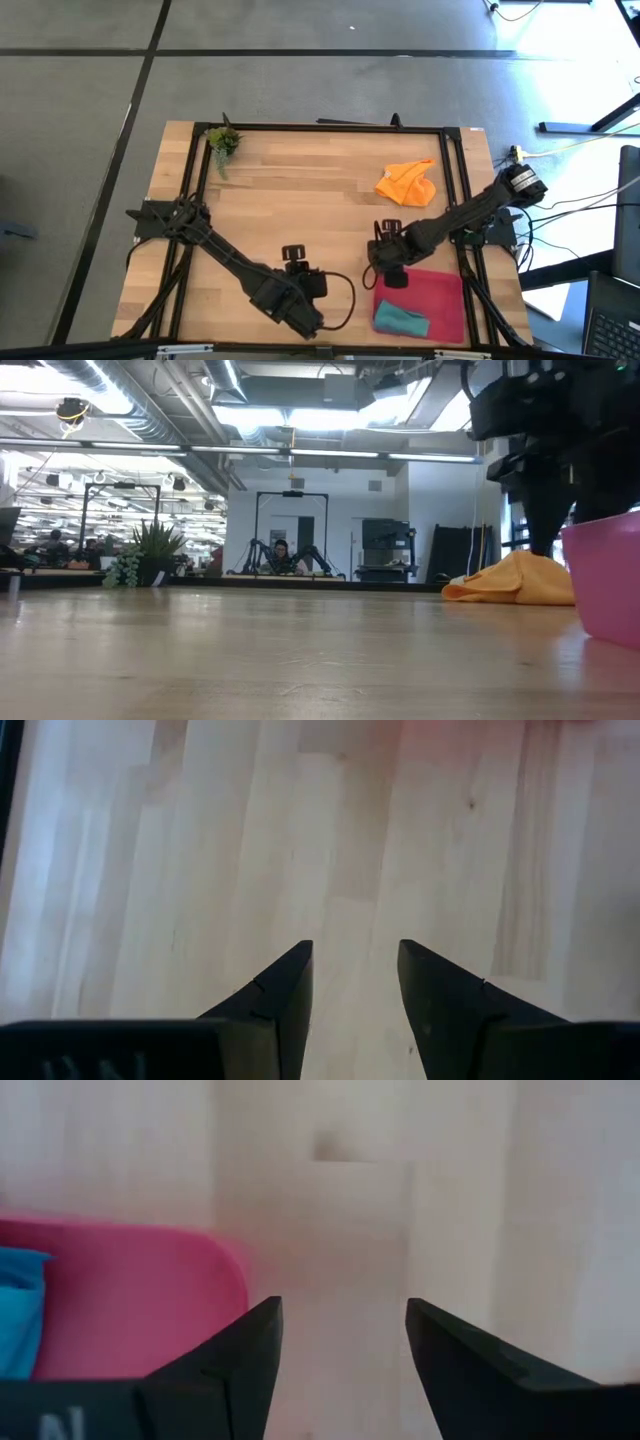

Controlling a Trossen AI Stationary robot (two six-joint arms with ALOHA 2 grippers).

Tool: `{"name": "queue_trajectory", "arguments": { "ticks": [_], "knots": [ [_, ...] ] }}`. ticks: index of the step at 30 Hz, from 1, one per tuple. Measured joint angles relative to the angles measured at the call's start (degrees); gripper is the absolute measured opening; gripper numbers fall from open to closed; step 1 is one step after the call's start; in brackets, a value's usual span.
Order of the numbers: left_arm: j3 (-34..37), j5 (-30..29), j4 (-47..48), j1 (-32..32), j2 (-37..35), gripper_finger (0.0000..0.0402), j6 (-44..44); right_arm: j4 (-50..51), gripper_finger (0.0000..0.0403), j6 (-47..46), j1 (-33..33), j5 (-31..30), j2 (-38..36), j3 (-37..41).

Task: Roll microfiber towels into tight, uniform cylinder then place into a basket
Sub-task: Fold the orange microfiber cloth

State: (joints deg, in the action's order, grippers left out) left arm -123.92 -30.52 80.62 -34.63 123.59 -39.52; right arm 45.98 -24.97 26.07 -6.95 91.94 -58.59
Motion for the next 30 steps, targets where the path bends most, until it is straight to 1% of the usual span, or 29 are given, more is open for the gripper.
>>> {"name": "queue_trajectory", "arguments": {
  "ticks": [3,5,9,12,14,16,19,22,24,27,30],
  "knots": [
    [0.0,0.0,0.2,-0.4,0.0,0.014,-0.7,-0.2,0.0216,0.0,1.3,0.6,0.0,0.0],
    [0.0,0.0,0.5,-0.4,0.0,0.014,-0.7,0.7,0.0216,-0.5,1.6,-0.5,0.0,-0.4],
    [0.0,0.0,1.7,-0.4,0.0,0.014,-2.0,6.5,0.0216,-3.7,2.0,-6.7,-2.5,-3.5],
    [0.0,-0.1,2.8,-0.4,0.0,0.014,-2.5,11.1,0.0216,-6.9,1.7,-10.6,-6.1,-5.3],
    [0.0,-0.2,3.1,-0.4,0.0,0.014,-3.1,14.0,0.0216,-10.8,0.7,-12.9,-9.1,-5.8],
    [0.0,-0.3,3.8,-0.4,0.0,0.014,-4.2,18.2,0.0216,-14.9,-1.0,-15.4,-12.1,-5.8],
    [0.0,-0.5,4.8,-0.4,0.0,0.014,-4.9,23.4,0.0216,-18.5,-4.6,-16.1,-15.4,-5.8],
    [0.0,-0.8,5.7,-0.4,0.0,0.014,-5.0,26.8,0.0216,-19.3,-9.3,-17.1,-18.3,-5.0],
    [0.0,-1.4,6.3,-0.4,0.0,0.014,-5.1,27.1,0.0216,-17.7,-13.2,-17.3,-20.2,-3.2],
    [0.0,-1.6,6.7,-0.4,0.0,0.014,-5.1,24.5,0.0216,-14.8,-18.6,-14.3,-22.3,0.6],
    [0.0,-1.6,7.2,-0.4,0.0,0.014,-5.1,20.9,0.0216,-12.1,-22.8,-10.7,-22.8,4.2]
  ]
}}
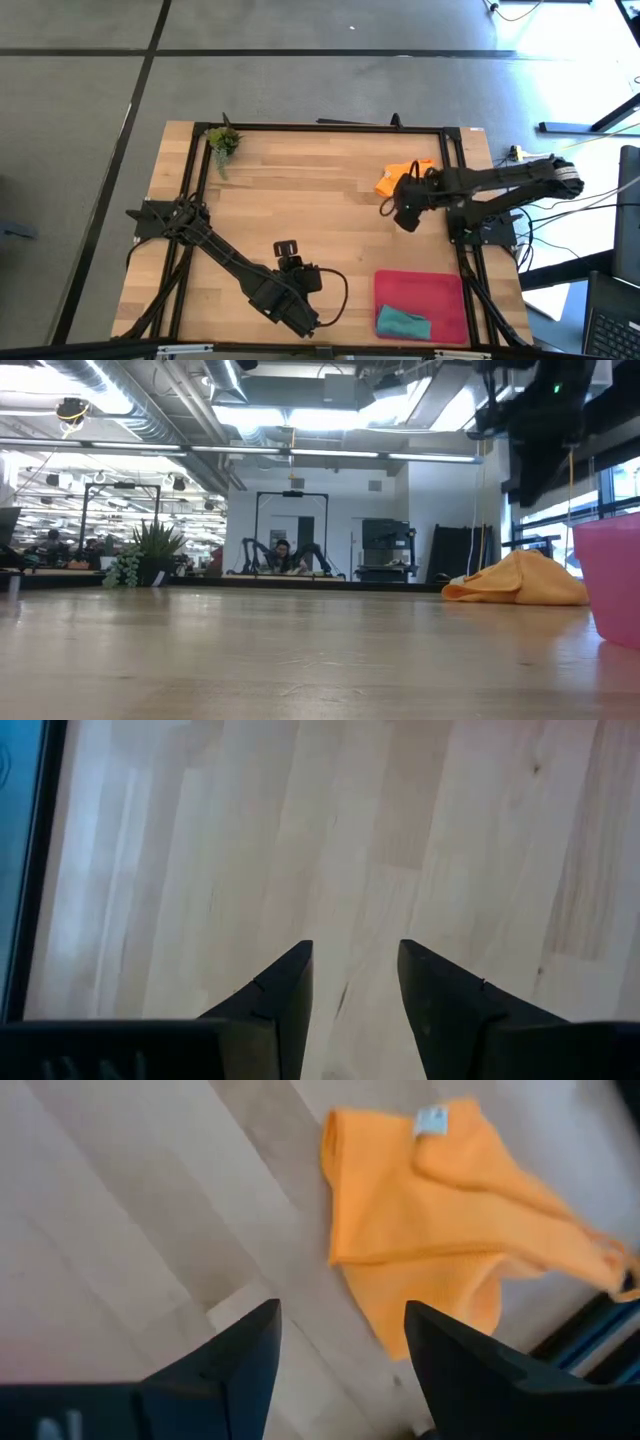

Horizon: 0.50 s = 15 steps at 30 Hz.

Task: Roll microfiber towels into tight, uniform cylinder then place into a basket
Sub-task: Fold the orange microfiber cloth

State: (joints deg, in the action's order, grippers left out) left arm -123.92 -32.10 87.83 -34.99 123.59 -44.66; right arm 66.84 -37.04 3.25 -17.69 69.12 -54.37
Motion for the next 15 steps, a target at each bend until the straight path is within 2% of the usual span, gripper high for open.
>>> {"name": "queue_trajectory", "arguments": {
  "ticks": [9,15],
  "knots": [
    [0.0,-0.1,0.1,1.7,0.0,0.014,0.0,0.4,0.0216,1.7,-13.2,0.8,-1.8,0.7],
    [0.0,-0.1,0.1,2.9,0.0,0.014,0.1,0.9,0.0216,9.5,-22.8,0.6,-2.8,0.7]
  ]
}}
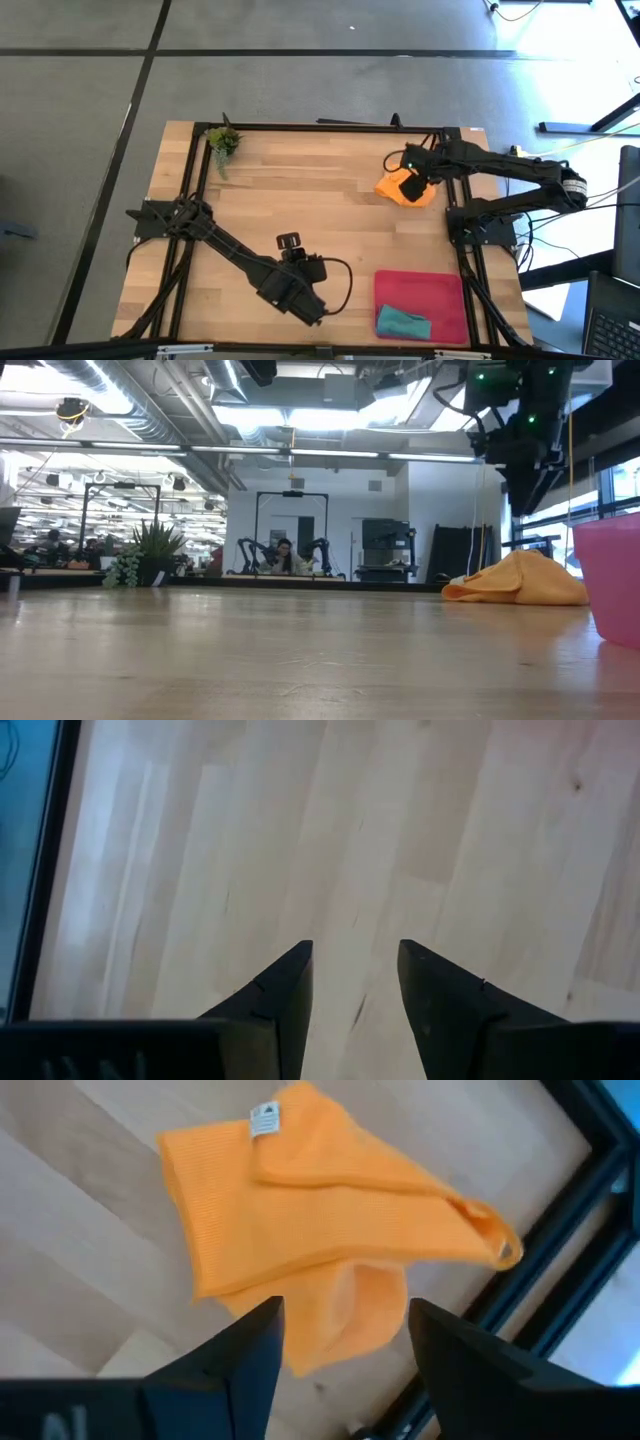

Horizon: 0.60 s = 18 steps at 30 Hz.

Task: Roll microfiber towels into tight, uniform cylinder then place into a basket
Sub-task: Fold the orange microfiber cloth

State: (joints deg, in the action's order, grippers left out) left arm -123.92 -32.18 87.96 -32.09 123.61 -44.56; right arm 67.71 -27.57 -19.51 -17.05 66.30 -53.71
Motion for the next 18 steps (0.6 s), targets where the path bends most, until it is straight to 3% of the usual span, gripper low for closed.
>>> {"name": "queue_trajectory", "arguments": {
  "ticks": [10,18],
  "knots": [
    [0.0,-0.3,0.0,1.7,0.0,0.014,1.2,-2.4,0.0216,13.6,-2.6,0.0,0.0,0.2],
    [0.0,-0.3,0.0,3.0,0.0,0.014,2.6,-2.7,0.0216,15.1,-2.6,-1.6,0.0,4.2]
  ]
}}
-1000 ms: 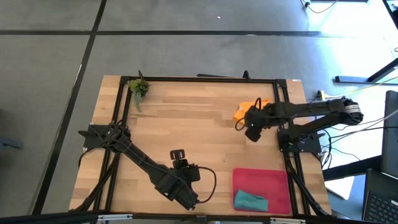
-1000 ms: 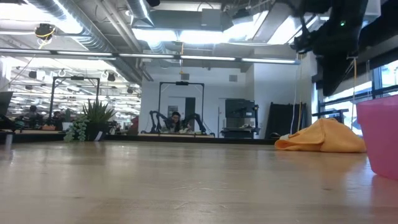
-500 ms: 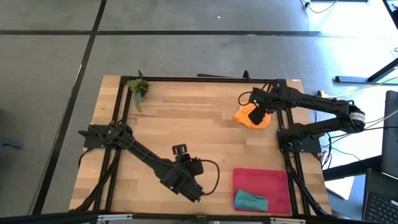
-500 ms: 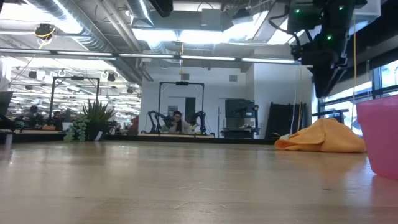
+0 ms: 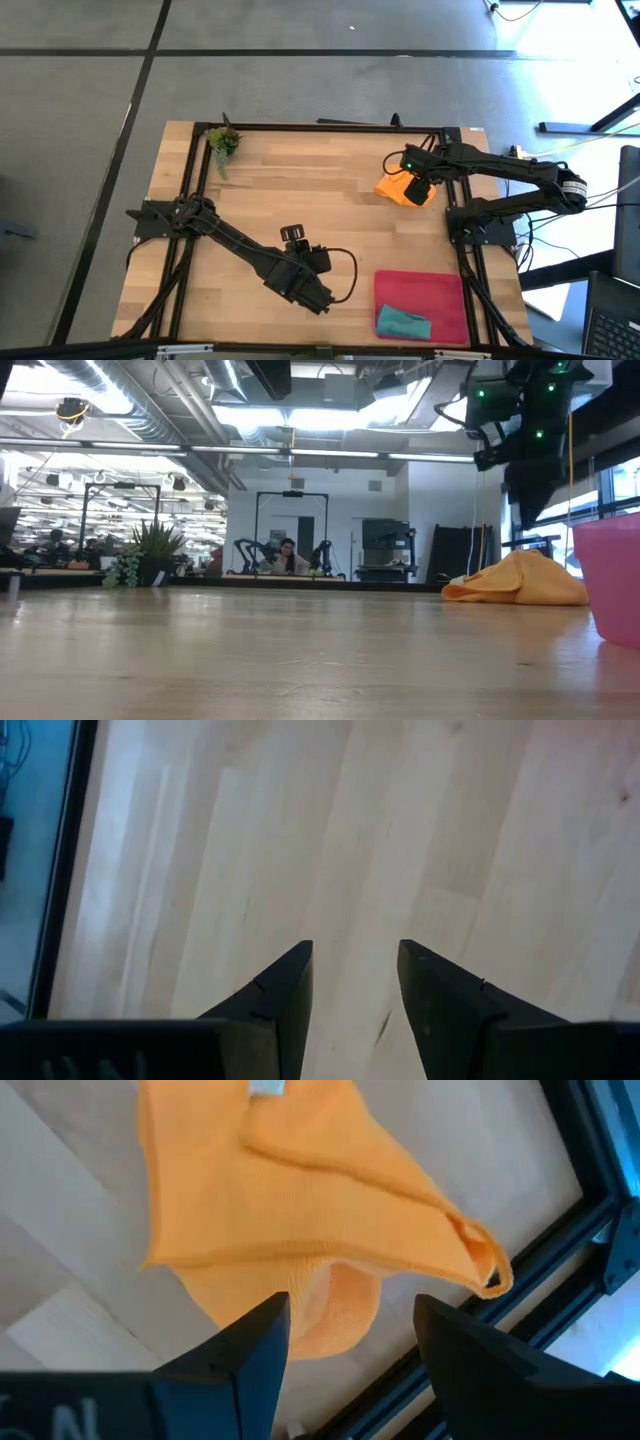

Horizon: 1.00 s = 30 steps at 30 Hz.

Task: Roll microfiber towels into tight, uniform cylinder then place into a basket
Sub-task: Fold the orange microfiber cloth

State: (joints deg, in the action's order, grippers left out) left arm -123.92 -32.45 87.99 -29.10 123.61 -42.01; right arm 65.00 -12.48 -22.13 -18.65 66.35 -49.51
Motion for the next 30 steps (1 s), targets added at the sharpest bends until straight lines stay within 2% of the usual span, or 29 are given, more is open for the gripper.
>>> {"name": "queue_trajectory", "arguments": {
  "ticks": [4,8,12,16,21,30],
  "knots": [
    [0.0,0.0,0.0,0.1,0.0,0.014,0.6,0.4,0.0216,3.9,0.0,-1.9,0.0,1.3],
    [0.0,0.0,0.0,0.4,0.0,0.014,1.5,-0.4,0.0216,2.6,0.0,-4.6,0.0,1.3],
    [0.0,0.0,0.0,1.0,0.0,0.014,1.7,0.8,0.0216,2.7,-0.9,-9.8,0.0,1.3],
    [0.0,0.0,0.0,1.5,0.0,0.014,1.7,0.9,0.0216,1.8,-4.6,-6.8,0.3,1.3],
    [0.0,0.0,0.0,1.8,0.0,0.014,1.7,-1.5,0.0216,4.5,-8.8,-6.4,2.2,1.3],
    [0.0,0.0,-0.1,1.8,0.0,0.014,2.2,-1.5,0.0216,17.3,-11.3,-6.3,6.1,1.2]
  ]
}}
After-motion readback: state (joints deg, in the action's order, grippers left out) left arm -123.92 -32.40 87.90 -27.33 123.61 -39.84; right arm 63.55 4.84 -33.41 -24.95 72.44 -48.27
